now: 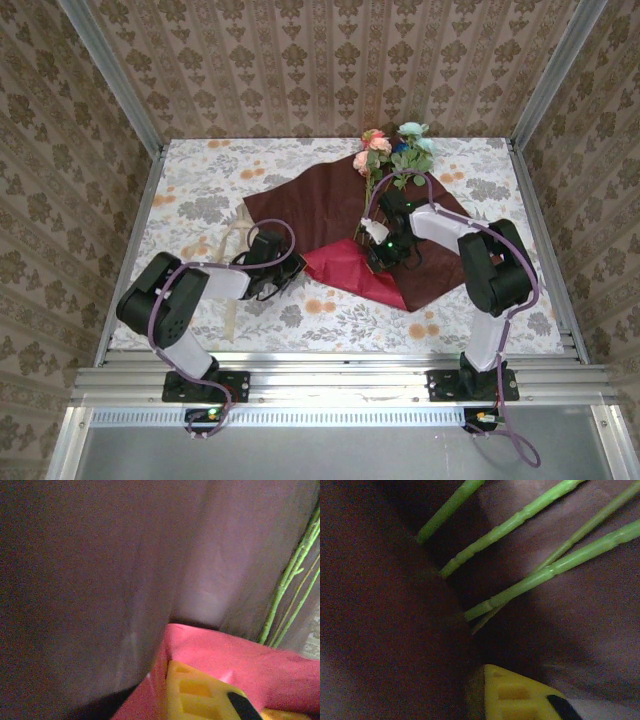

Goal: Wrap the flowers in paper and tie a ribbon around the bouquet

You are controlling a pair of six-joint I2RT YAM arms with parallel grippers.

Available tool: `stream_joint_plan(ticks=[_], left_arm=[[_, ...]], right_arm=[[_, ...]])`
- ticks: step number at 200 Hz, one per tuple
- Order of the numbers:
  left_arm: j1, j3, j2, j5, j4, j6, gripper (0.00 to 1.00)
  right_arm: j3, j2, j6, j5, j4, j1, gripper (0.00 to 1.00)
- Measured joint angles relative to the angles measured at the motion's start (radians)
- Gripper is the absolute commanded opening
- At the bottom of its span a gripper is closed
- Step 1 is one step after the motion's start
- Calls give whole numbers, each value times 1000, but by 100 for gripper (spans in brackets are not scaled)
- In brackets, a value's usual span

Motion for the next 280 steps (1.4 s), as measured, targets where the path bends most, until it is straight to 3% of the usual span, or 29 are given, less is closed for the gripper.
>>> stream_joint_plan(ticks=[19, 40, 59, 79, 105, 136, 169, 173, 185, 194, 209, 219, 232, 245, 252, 280], left_arm=[[0, 17, -8, 0, -44, 7, 0], [0, 50, -31, 3, -121, 15, 0], [1, 84, -50, 13, -180, 18, 0], [2, 109, -58, 33, -224, 20, 0], [12, 130, -58, 62, -280, 25, 0], [32, 145, -58, 101, -321, 37, 0], [52, 145, -58, 137, -344, 41, 0], [54, 145, -58, 141, -344, 41, 0], [57, 145, -58, 150, -346, 41, 0], [61, 145, -58, 156, -348, 41, 0], [67, 145, -58, 163, -352, 41, 0], [68, 145, -58, 170, -354, 41, 0], [68, 145, -60, 177, -357, 41, 0], [70, 145, -67, 182, -360, 42, 0], [73, 145, -73, 184, -362, 44, 0], [89, 145, -88, 190, -362, 45, 0]], right_arm=[[-63, -58, 5, 71, 89, 10, 45], [-226, -258, -19, 195, 229, 63, 55], [-374, -460, -88, 318, 385, 206, 68], [-501, -583, -172, 435, 537, 399, 73], [-536, -525, -240, 579, 652, 549, 76], [-509, -307, -304, 745, 793, 657, 76], [-418, -140, -354, 901, 863, 702, 66], [-405, -121, -358, 921, 873, 702, 62], [-373, -63, -373, 981, 897, 701, 32], [-364, -43, -390, 1005, 908, 705, 18], [-359, -16, -415, 1041, 908, 707, 4], [-359, -2, -419, 1054, 908, 704, 2], [-359, -4, -429, 1061, 904, 705, 13], [-359, -13, -429, 1067, 892, 705, 43], [-363, -21, -424, 1074, 877, 704, 52], [-395, -94, -412, 1099, 793, 703, 51]])
